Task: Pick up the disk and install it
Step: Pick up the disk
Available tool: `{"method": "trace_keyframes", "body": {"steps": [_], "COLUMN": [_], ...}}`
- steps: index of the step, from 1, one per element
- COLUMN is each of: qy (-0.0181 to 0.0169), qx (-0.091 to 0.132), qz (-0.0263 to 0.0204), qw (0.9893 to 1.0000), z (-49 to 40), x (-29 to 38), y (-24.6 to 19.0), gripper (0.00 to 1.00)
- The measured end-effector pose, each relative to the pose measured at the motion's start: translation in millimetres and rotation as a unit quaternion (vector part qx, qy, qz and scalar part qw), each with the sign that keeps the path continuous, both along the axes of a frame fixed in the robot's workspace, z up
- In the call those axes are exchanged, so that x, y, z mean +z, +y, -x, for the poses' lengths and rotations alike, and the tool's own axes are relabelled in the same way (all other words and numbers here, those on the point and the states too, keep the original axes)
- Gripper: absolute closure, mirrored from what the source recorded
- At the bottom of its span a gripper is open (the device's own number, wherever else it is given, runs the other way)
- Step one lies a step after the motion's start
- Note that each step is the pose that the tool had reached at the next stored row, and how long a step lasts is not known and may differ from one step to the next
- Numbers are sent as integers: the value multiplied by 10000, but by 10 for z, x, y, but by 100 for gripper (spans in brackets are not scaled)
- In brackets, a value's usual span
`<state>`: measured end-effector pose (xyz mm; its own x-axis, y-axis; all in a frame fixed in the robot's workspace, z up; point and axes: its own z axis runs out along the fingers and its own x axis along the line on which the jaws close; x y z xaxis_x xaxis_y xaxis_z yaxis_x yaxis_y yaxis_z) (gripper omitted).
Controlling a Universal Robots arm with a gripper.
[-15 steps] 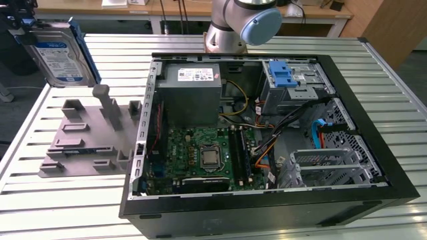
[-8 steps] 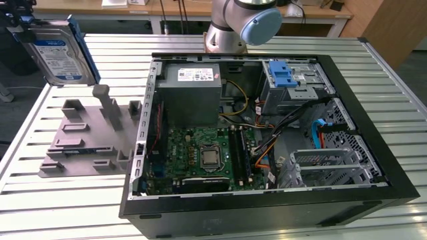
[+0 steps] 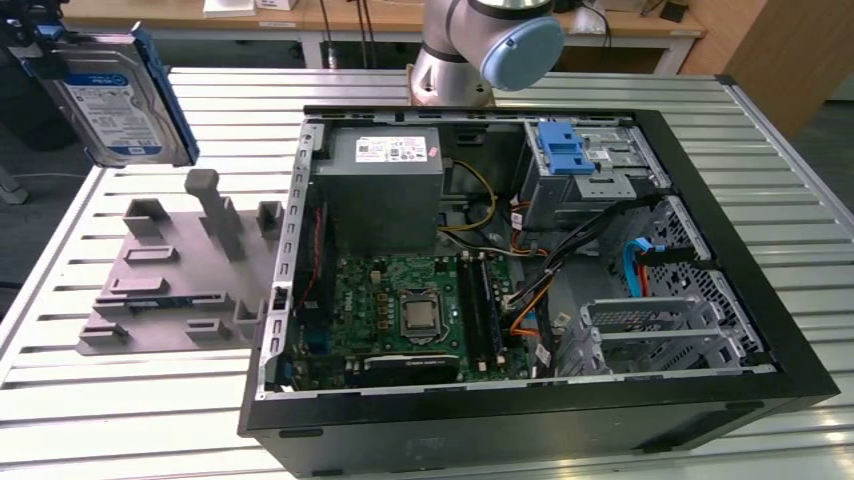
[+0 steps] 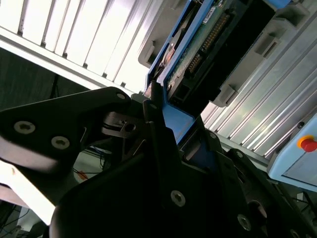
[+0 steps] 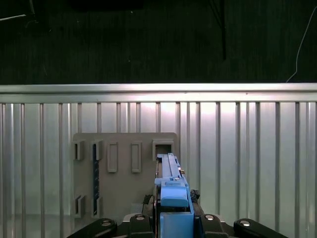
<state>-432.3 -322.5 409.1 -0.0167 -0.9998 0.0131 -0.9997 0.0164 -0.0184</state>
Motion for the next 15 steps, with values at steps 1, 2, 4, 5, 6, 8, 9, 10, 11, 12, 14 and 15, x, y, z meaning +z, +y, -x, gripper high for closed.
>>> {"method": "trace_keyframes", "body": {"steps": [1, 2, 4, 5, 6, 8, 9, 10, 11, 12, 14, 15], "qy": [0, 0, -1, -1, 0, -1, -1, -1, -1, -1, -1, -1], "qx": [0, 0, 0, 0, 0, 0, 0, 0, 0, 0, 0, 0], "qz": [0, 0, 0, 0, 0, 0, 0, 0, 0, 0, 0, 0], "qw": [10000, 10000, 10000, 10000, 10000, 10000, 10000, 10000, 10000, 10000, 10000, 10000], "z": [0, 0, 0, 1, 1, 1, 1, 1, 2, 2, 2, 2], "x": [8, 15, 29, 36, 44, 57, 64, 71, 77, 82, 94, 101], "y": [1, 2, 3, 4, 5, 7, 8, 9, 10, 11, 13, 14], "gripper": [64, 64, 64, 64, 64, 64, 64, 64, 64, 64, 64, 64]}}
